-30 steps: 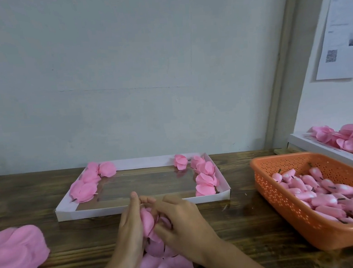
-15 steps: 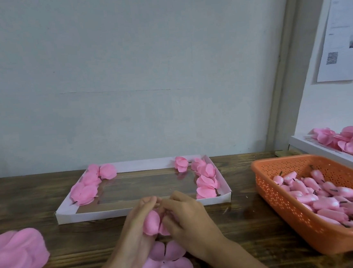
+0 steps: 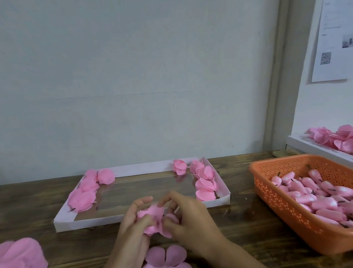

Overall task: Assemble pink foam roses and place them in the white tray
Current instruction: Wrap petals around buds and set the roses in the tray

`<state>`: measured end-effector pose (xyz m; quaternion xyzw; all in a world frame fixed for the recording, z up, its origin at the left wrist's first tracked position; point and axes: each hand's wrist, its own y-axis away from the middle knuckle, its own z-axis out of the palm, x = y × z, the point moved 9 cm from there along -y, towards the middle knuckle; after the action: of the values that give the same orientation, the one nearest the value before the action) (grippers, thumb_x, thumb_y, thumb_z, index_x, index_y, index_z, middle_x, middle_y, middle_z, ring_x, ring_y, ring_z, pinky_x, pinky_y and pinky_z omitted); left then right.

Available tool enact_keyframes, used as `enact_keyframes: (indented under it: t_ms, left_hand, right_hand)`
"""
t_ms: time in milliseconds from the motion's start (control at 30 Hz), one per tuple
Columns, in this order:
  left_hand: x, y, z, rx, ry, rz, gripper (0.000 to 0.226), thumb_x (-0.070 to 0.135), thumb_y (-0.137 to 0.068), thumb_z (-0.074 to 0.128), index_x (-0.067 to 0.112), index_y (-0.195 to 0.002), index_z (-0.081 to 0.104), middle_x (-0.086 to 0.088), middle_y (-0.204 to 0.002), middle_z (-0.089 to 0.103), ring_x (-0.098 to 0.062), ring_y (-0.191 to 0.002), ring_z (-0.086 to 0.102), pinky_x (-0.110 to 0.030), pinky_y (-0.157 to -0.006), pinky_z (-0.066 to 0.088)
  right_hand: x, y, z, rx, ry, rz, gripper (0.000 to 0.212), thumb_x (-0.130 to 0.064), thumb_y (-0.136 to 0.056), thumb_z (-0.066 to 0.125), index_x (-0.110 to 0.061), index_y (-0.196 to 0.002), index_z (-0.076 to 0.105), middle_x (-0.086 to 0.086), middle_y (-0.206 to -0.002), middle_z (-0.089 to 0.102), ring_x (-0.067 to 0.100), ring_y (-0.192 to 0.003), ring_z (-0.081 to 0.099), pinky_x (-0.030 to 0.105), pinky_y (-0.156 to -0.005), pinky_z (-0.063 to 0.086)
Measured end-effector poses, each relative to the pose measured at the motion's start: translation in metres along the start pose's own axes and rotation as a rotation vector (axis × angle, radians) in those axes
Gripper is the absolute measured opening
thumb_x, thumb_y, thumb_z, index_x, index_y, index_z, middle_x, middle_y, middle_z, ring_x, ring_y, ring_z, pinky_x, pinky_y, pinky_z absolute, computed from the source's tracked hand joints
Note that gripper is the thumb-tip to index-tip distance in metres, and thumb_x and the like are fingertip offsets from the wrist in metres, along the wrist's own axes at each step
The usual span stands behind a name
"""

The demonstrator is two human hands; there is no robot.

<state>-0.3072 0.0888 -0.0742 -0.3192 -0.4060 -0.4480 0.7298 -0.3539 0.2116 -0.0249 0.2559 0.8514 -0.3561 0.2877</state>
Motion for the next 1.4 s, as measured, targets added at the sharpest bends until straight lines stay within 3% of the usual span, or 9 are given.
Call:
enact_keyframes:
  t_ms: [133,300,467,567,767,967,1200,1333,1400]
  left_hand:
    - [0.004,0.001,-0.006,0.042,-0.043,0.062,0.038,-0.019,-0.095,0.044,0.007,-0.116,0.062,-0.018,-0.094,0.067,-0.026,-0.077,0.068,-0.033,-0.054,0.058]
    - [0.009,0.001,-0.010,0.083,-0.168,0.146,0.047,-0.018,-0.098,0.042,0.018,-0.116,0.065,-0.010,-0.101,0.068,-0.022,-0.088,0.065,-0.041,-0.073,0.053]
    - [0.014,0.001,-0.010,0.084,-0.181,0.198,0.044,0.002,-0.086,0.064,0.030,-0.121,0.066,-0.003,-0.111,0.072,-0.015,-0.090,0.073,-0.030,-0.064,0.058]
    - [0.013,0.001,-0.011,0.079,-0.218,0.200,0.052,-0.015,-0.097,0.052,0.029,-0.122,0.066,-0.007,-0.117,0.070,-0.023,-0.088,0.075,-0.030,-0.062,0.060]
    - [0.023,0.009,-0.001,0.050,-0.273,0.290,0.040,-0.001,-0.091,0.058,0.019,-0.126,0.058,-0.009,-0.119,0.065,-0.021,-0.070,0.070,-0.027,-0.055,0.055]
    - [0.024,0.010,-0.004,0.082,-0.328,0.317,0.042,-0.007,-0.105,0.041,0.026,-0.123,0.060,-0.005,-0.120,0.064,-0.023,-0.090,0.072,-0.025,-0.059,0.057]
    - [0.028,0.011,-0.002,0.083,-0.358,0.376,0.044,0.003,-0.108,0.043,0.040,-0.112,0.066,-0.009,-0.117,0.067,-0.020,-0.090,0.071,-0.018,-0.065,0.056]
    - [0.029,0.013,0.004,0.046,-0.340,0.402,0.050,-0.002,-0.108,0.040,0.040,-0.110,0.066,-0.009,-0.109,0.066,-0.023,-0.087,0.072,-0.029,-0.061,0.058]
    - [0.029,0.015,0.004,0.054,-0.343,0.412,0.049,-0.002,-0.108,0.040,0.039,-0.110,0.066,-0.007,-0.109,0.065,-0.024,-0.090,0.071,-0.029,-0.061,0.058]
  right_hand:
    - [0.020,0.000,0.000,0.025,-0.288,0.182,0.036,-0.019,-0.076,0.074,-0.043,-0.098,0.058,-0.005,-0.082,0.070,0.014,-0.067,0.067,0.036,-0.063,0.058]
    - [0.022,-0.004,-0.001,0.047,-0.387,0.203,0.024,-0.017,-0.077,0.086,-0.029,-0.089,0.068,-0.001,-0.079,0.075,0.013,-0.072,0.071,0.036,-0.070,0.061]
    - [0.004,-0.003,0.002,0.003,-0.409,0.103,0.014,-0.016,-0.083,0.082,-0.028,-0.080,0.077,0.005,-0.081,0.079,0.021,-0.075,0.076,0.040,-0.075,0.064]
    - [0.003,0.001,0.004,0.043,-0.416,0.114,0.013,-0.014,-0.081,0.078,-0.027,-0.080,0.078,0.004,-0.076,0.079,0.026,-0.072,0.076,0.047,-0.073,0.062]
    - [-0.003,0.007,0.006,0.134,-0.474,0.094,0.017,-0.006,-0.084,0.073,-0.022,-0.082,0.079,0.005,-0.072,0.078,0.020,-0.067,0.076,0.036,-0.066,0.061]
    - [0.000,0.011,0.005,0.190,-0.624,0.143,0.019,-0.013,-0.077,0.086,-0.023,-0.077,0.070,0.010,-0.075,0.077,0.028,-0.065,0.075,0.038,-0.059,0.058]
    - [-0.010,0.014,0.010,0.201,-0.555,0.091,0.009,-0.021,-0.078,0.084,-0.029,-0.076,0.080,0.004,-0.080,0.079,0.021,-0.077,0.078,0.048,-0.077,0.064]
    - [-0.005,0.017,0.011,0.235,-0.573,0.112,0.012,-0.017,-0.082,0.083,-0.026,-0.075,0.080,0.004,-0.071,0.077,0.015,-0.066,0.071,0.031,-0.067,0.058]
    - [0.002,0.020,0.009,0.299,-0.591,0.156,0.013,-0.021,-0.077,0.087,-0.018,-0.076,0.074,0.009,-0.070,0.075,0.022,-0.063,0.072,0.033,-0.062,0.058]
